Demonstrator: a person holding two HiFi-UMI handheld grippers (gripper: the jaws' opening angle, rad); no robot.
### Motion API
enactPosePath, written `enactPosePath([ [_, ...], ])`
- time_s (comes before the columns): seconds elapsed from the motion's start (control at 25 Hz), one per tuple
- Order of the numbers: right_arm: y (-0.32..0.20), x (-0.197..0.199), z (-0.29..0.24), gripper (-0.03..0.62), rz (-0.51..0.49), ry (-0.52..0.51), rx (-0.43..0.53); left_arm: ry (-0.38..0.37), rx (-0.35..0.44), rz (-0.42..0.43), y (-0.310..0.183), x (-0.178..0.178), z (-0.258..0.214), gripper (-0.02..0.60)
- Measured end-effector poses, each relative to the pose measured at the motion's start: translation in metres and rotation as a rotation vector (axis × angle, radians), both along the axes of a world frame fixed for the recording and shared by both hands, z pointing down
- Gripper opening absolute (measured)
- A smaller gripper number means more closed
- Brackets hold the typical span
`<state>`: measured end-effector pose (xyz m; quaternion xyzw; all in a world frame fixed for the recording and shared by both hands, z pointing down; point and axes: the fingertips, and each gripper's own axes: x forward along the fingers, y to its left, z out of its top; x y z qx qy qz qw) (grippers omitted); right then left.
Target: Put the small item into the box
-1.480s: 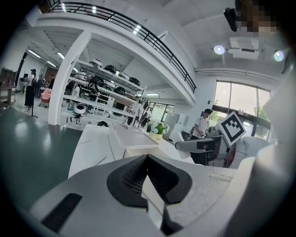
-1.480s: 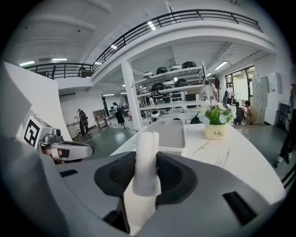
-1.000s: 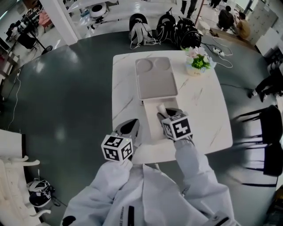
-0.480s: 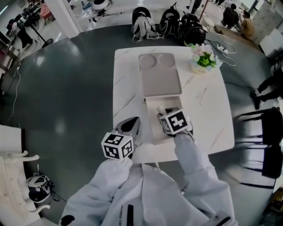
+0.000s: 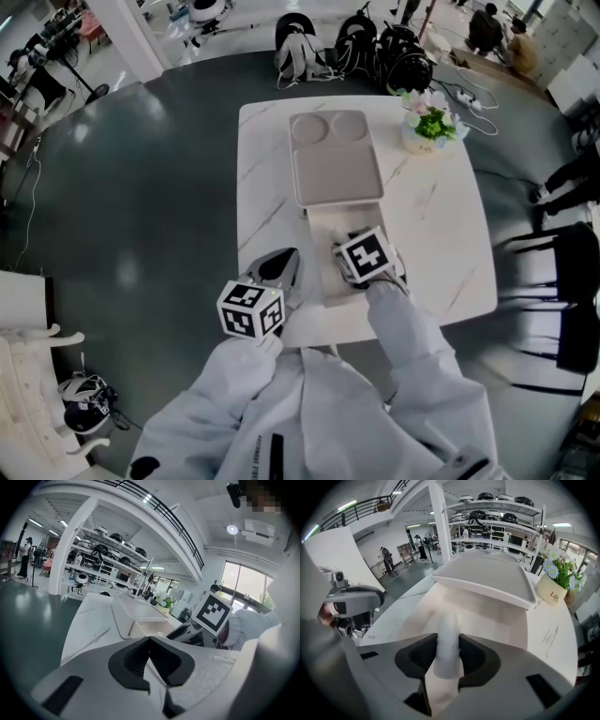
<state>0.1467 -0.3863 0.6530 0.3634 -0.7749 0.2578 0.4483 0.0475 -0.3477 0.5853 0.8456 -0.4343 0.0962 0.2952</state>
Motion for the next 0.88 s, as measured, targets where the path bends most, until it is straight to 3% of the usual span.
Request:
enactPosePath([
  [0.44, 0.004, -0.002, 0.013, 0.152, -0.028, 0.023, -0.016, -0.001, 0.007, -0.008, 0.000, -0.003, -0.003, -0.002],
  [0.64, 0.000, 0.002, 0.006, 0.206, -0.003, 0.016, 0.015, 0.003, 0.024, -0.011, -0.001, -0.003, -0.008, -0.002],
  [0.88, 0.003, -0.006, -0.029, 0.181, 0.035, -0.140, 0.059, 0.008, 0.053, -0.008, -0.001, -0.006, -0.021, -0.002],
])
